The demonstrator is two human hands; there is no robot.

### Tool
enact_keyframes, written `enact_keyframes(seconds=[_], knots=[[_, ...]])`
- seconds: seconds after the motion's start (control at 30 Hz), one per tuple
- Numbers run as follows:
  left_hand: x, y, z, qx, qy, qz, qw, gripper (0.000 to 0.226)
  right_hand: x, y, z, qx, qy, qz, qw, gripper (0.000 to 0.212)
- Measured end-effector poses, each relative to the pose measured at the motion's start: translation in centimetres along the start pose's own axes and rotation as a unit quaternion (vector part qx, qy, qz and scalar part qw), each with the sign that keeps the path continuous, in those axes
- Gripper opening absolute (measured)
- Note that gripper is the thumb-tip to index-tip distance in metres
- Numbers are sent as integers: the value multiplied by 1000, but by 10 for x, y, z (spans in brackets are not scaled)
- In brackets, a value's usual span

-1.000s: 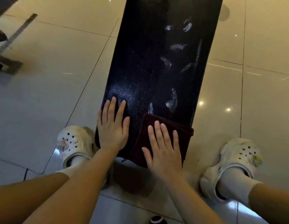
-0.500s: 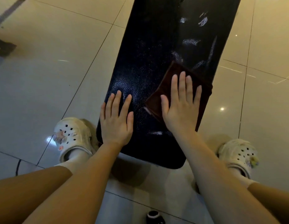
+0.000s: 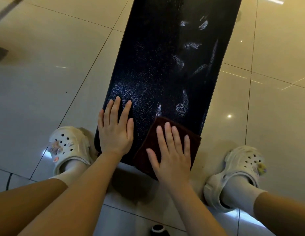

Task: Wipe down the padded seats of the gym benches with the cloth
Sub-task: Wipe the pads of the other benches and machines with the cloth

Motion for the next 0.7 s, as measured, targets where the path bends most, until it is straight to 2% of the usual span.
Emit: enact_keyframes(seconds=[0.23, 0.4, 0.57, 0.7], knots=[[-1, -1, 0, 5, -5, -8, 1000, 52, 62, -19, 106, 12, 38, -42, 998, 67], [0, -1, 0, 9, 0, -2, 1000, 52, 28, -7, 55, 2, -43, -32, 999, 58], [0, -1, 1, 14, 3, -2, 1000, 51, -11, 6, -12, -15, -49, -6, 999, 57], [0, -1, 0, 18, 4, -3, 1000, 50, -8, 4, -4, -17, -54, -1, 998, 62]])
Point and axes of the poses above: each hand's wrist, its own z-axis towards the middle knuckle, its own y-axis out of the palm, x = y × z, the point moved 6 cm from there along z, towards the middle knuckle, and after that the axes turned 13 degrees about -y, right-handed, at the moved point
